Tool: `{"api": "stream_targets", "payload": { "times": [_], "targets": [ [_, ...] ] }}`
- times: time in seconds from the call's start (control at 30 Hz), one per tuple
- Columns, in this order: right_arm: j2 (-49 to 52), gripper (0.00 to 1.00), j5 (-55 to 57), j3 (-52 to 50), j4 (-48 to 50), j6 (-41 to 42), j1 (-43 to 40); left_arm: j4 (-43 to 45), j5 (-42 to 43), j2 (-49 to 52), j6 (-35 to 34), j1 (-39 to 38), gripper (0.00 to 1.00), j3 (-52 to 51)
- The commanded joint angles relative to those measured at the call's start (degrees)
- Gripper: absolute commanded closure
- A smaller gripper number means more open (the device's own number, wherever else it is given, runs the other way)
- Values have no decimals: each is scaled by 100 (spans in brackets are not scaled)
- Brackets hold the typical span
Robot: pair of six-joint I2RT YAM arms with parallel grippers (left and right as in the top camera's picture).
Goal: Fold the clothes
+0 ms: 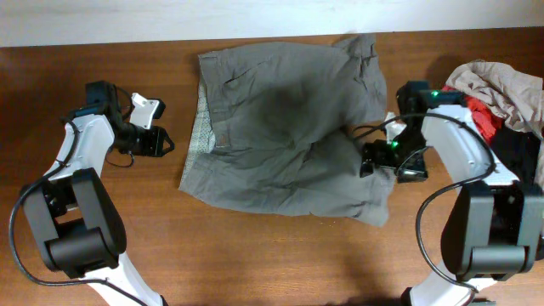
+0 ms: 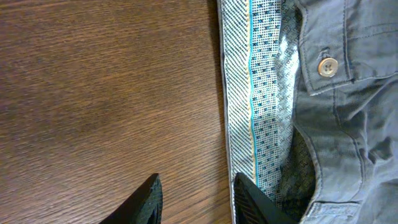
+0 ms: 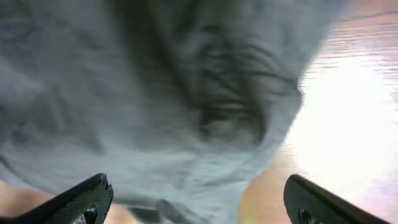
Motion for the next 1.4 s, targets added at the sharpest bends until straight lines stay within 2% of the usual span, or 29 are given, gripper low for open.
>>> {"api": "stream_targets", "payload": {
  "times": [0.0,0.07,0.1,0.13,0.17,0.3,0.33,0.37,0.47,0.63,0.8,0.93,1.07,1.17,1.3,1.37],
  "targets": [
    [2,10,-588,-225,457,-94,72,-55,219,-166,52,17,63,-31],
    [2,19,-763,-240,758,-63,70,-131,369,-166,52,17,63,-37],
    [2,41,-769,-240,975,17,72,-157,439,-166,52,17,63,-42],
    [2,56,-769,-240,1132,109,81,-160,470,-164,52,17,63,-50],
    [2,61,-769,-240,1287,238,81,-157,476,-164,52,11,62,-63],
    [2,51,-763,-238,1287,275,81,11,603,-160,55,-118,55,-221],
    [2,36,-643,-238,1078,275,79,87,723,-160,55,-227,54,-310],
    [2,30,-549,-238,986,275,81,120,769,-160,57,-302,53,-341],
    [2,26,-501,-238,695,275,74,168,761,-160,83,-551,52,-354],
    [2,24,-422,-238,262,273,74,162,732,-160,341,-981,52,-361],
    [2,24,-422,-238,31,271,76,225,63,-149,448,-1296,52,-378],
    [2,24,-422,-238,17,273,81,365,-7,9,483,-1482,52,-389],
    [2,23,-422,-238,17,271,81,625,-514,214,457,-1532,52,-389],
    [2,23,-422,-238,57,273,81,1073,-457,225,409,-1532,47,-387],
    [2,23,-424,-238,101,273,81,1460,-382,251,157,-1532,47,-387],
    [2,23,-424,-238,120,273,81,1628,-33,299,155,-1532,47,-387]
  ]
}}
